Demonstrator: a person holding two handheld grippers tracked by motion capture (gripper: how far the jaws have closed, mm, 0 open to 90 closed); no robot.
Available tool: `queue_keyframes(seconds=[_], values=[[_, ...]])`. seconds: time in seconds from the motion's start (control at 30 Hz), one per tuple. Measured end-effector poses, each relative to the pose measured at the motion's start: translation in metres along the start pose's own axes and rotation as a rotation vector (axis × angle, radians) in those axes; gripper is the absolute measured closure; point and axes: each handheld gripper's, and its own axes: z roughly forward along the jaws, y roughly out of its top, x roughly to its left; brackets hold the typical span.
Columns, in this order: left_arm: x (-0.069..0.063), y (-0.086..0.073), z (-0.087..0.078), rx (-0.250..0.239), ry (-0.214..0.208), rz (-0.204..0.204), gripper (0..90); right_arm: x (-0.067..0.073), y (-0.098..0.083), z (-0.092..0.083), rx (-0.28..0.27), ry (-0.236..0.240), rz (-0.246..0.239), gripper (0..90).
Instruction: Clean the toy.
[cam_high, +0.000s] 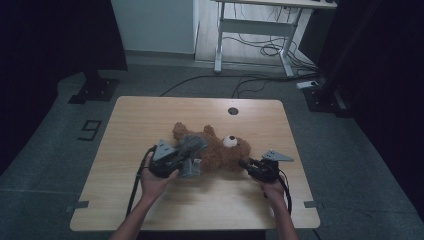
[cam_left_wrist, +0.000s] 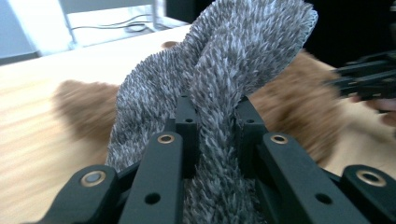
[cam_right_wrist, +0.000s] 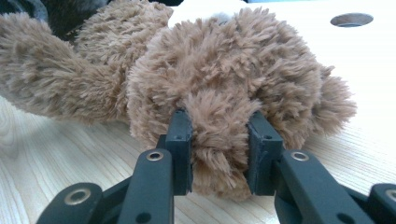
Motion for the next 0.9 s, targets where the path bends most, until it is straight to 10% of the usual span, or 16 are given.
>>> queue_keyframes(seconds=[0.13, 0.33, 0.57, 0.9], values=[[-0.019, 0.007, 0.026, 0.043, -0.036, 0.029, 75.8, 0.000, 0.000, 0.000, 0.001, 0.000, 0.000, 67.6], [-0.013, -0.015, 0.045, 0.095, -0.061, -0.030, 75.7, 0.000, 0.000, 0.000, 0.003, 0.005, -0.001, 67.6], [-0.005, -0.033, 0.024, 0.089, -0.029, -0.005, 75.7, 0.000, 0.000, -0.001, 0.009, 0.009, -0.008, 67.5], [0.037, -0.059, -0.010, 0.107, 0.031, -0.088, 75.7, -0.003, 0.001, 0.000, 0.003, 0.017, -0.001, 67.5]])
